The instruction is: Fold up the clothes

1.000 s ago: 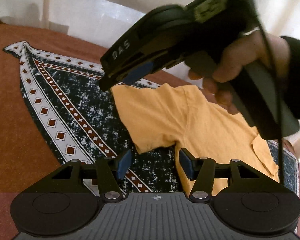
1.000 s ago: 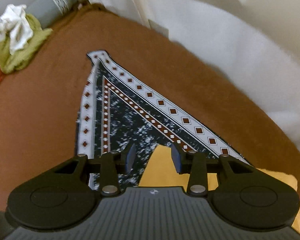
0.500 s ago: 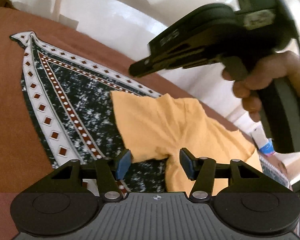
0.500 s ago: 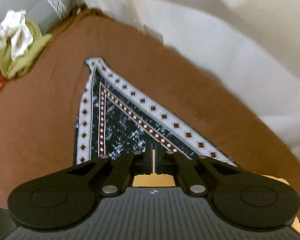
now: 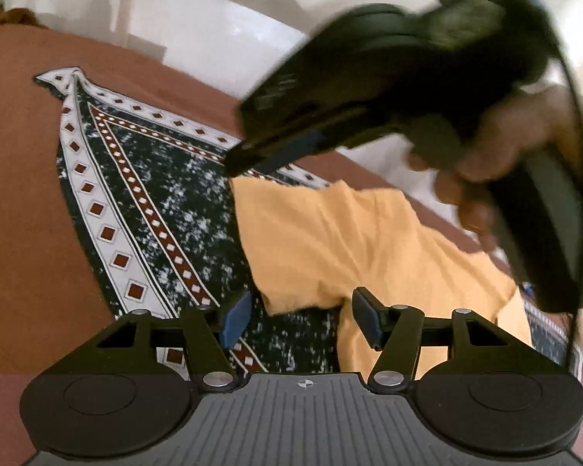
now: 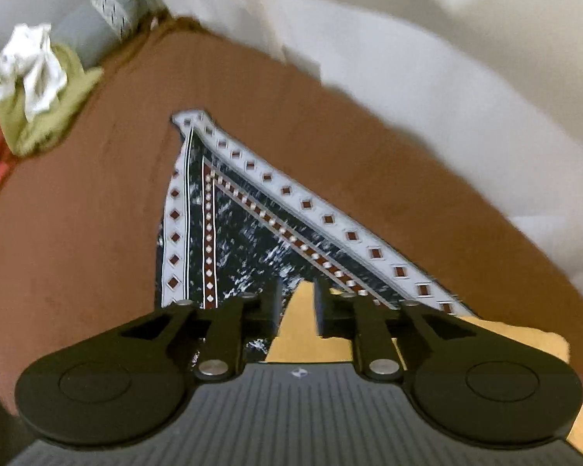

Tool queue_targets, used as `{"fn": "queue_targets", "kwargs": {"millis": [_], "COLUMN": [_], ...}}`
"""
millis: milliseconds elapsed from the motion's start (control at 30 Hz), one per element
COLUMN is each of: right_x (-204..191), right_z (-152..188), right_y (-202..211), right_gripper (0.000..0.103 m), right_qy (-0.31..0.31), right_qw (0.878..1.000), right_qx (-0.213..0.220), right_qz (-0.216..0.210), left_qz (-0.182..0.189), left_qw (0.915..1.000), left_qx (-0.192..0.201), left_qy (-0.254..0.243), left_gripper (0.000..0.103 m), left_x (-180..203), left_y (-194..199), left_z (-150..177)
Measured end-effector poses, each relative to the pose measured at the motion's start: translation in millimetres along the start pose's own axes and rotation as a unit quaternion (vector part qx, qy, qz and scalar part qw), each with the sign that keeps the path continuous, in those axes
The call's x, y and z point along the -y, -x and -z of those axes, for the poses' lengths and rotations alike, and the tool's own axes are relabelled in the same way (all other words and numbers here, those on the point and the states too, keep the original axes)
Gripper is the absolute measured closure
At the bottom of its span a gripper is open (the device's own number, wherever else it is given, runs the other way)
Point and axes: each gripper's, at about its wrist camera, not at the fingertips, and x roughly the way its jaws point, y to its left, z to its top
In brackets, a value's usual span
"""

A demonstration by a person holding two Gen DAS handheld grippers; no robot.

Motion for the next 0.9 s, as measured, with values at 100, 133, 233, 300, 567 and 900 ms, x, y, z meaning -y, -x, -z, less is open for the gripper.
{"fn": "queue_targets", "kwargs": {"millis": [100, 133, 233, 300, 567, 900], "right_x": [-11.0, -13.5, -13.3, -8.8, 11.3, 37.4], "right_z": [-2.1, -1.6, 1.2, 2.1, 1.0, 9.4], "right_y": [-15.6, -18.8, -25.3, -26.4, 1.3, 31.9], "right_gripper": [0.067, 0.067, 0.068, 0.083, 0.101, 0.101], "right_qy": [0.024, 0.032, 0.034, 0.025, -0.017, -0.092], "right_qw": [0.999, 0.999, 0.998, 0.997, 0.999, 0.995], "right_qx": [-0.018, -0.024, -0.039, -0.043, -0.015, 0.023], "right_qz": [0.027, 0.036, 0.046, 0.050, 0.025, -0.021], "left_qz": [0.002, 0.003, 0.008, 0.010, 0.028, 0.048], "left_qw": [1.0000, 1.0000, 1.0000, 0.9999, 0.9979, 0.9933], "left_qx": [-0.001, -0.001, 0.000, 0.000, 0.001, 0.007], "left_qy": [-0.001, 0.002, 0.006, 0.006, 0.058, 0.105], "left_gripper": [0.030, 0.030, 0.030, 0.030, 0.028, 0.067], "left_x": [-2.1, -3.8, -7.1, -8.5, -13.4, -4.6], "left_y": [0.0, -0.5, -1.4, -1.7, -0.4, -11.5], "left_z": [1.8, 1.9, 1.0, 0.5, -5.7, -8.6]}}
